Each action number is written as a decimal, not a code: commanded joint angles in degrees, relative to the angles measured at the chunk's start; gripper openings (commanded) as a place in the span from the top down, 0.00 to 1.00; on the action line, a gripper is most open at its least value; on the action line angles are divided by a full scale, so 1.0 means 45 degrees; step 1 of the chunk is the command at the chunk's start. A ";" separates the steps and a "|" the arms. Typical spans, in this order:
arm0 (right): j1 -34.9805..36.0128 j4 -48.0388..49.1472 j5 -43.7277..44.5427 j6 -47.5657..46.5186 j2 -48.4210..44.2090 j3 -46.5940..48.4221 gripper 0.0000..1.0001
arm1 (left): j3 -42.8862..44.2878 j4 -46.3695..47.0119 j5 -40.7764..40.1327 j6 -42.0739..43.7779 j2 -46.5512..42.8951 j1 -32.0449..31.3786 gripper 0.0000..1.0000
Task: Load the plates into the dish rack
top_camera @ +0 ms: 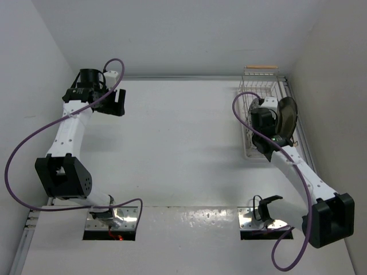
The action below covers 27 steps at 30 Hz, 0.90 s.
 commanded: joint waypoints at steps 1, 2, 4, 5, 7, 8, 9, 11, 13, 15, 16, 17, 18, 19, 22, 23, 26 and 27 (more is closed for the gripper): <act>-0.0052 0.1483 0.0517 -0.0138 0.0087 0.0290 0.68 | -0.0072 0.0287 0.0133 -0.0203 -0.0267 0.0124 0.20; -0.0033 0.1522 0.0322 -0.0157 0.0048 0.0290 0.64 | -0.0072 0.0287 0.0133 -0.0203 -0.0267 0.0124 0.20; -0.0052 0.1522 0.0185 -0.0469 -0.0088 0.0426 0.55 | -0.0072 0.0287 0.0133 -0.0203 -0.0267 0.0124 0.20; -0.0033 0.1522 0.0126 -0.0547 -0.0224 0.0562 0.51 | -0.0072 0.0287 0.0133 -0.0203 -0.0267 0.0124 0.20; -0.0033 0.1639 0.0028 -0.1171 -0.0498 0.0816 0.47 | -0.0072 0.0287 0.0133 -0.0203 -0.0267 0.0241 0.20; -0.0033 0.1639 -0.0224 -0.1541 -0.0789 0.1030 0.45 | -0.0072 0.0287 0.0133 -0.0203 -0.0267 0.0241 0.20; -0.0091 0.1659 -0.0381 -0.1931 -0.0830 0.1322 0.41 | -0.0072 0.0287 0.0133 -0.0203 -0.0267 0.0241 0.20; -0.0111 0.1464 -0.0870 -0.2459 -0.1121 0.1889 0.34 | -0.0072 0.0287 0.0133 -0.0203 -0.0267 0.0241 0.20; -0.0131 0.1191 -0.1085 -0.2657 -0.1299 0.2668 0.23 | -0.0072 0.0287 0.0133 -0.0203 -0.0267 0.0241 0.20; -0.0422 0.0433 -0.2036 -0.2580 -0.1942 0.3003 0.14 | -0.0190 0.0287 -0.0139 -0.0203 -0.0383 0.0241 0.20; -0.0733 0.0158 -0.2449 -0.2270 -0.2389 0.3217 0.07 | -0.0306 0.0287 -0.0256 -0.0203 -0.0384 0.0241 0.20; -0.0852 -0.0425 -0.4309 -0.2267 -0.2567 0.3239 0.03 | -0.0577 0.0287 -0.0393 -0.0067 -0.0500 0.0241 0.20; -0.1201 -0.0682 -0.4888 -0.2190 -0.3111 0.3181 0.00 | -0.0754 0.0287 -0.0626 -0.0066 -0.0501 0.0241 0.20; -0.1302 -0.0820 -0.5552 -0.2324 -0.3677 0.2697 0.00 | -0.0949 0.0287 -0.0745 -0.0066 -0.0501 0.0241 0.20; -0.1478 -0.2147 -0.8678 -0.2715 -0.4911 0.1489 0.00 | -0.1925 0.0405 -0.0746 0.0208 -0.0871 0.0378 0.20; -0.1459 -0.2788 -0.9824 -0.2697 -0.5106 0.1191 0.00 | -0.2218 0.0598 -0.0862 0.0324 -0.1008 0.0378 0.20; -0.1478 -0.3749 -1.1202 -0.1084 -0.6043 -0.0429 0.00 | -0.3351 0.1126 -0.0979 0.0558 -0.1671 0.0378 0.20; -0.1459 -0.3693 -1.1261 -0.0592 -0.6510 -0.0781 0.00 | -0.3818 0.1301 -0.0980 0.0559 -0.1828 0.0378 0.20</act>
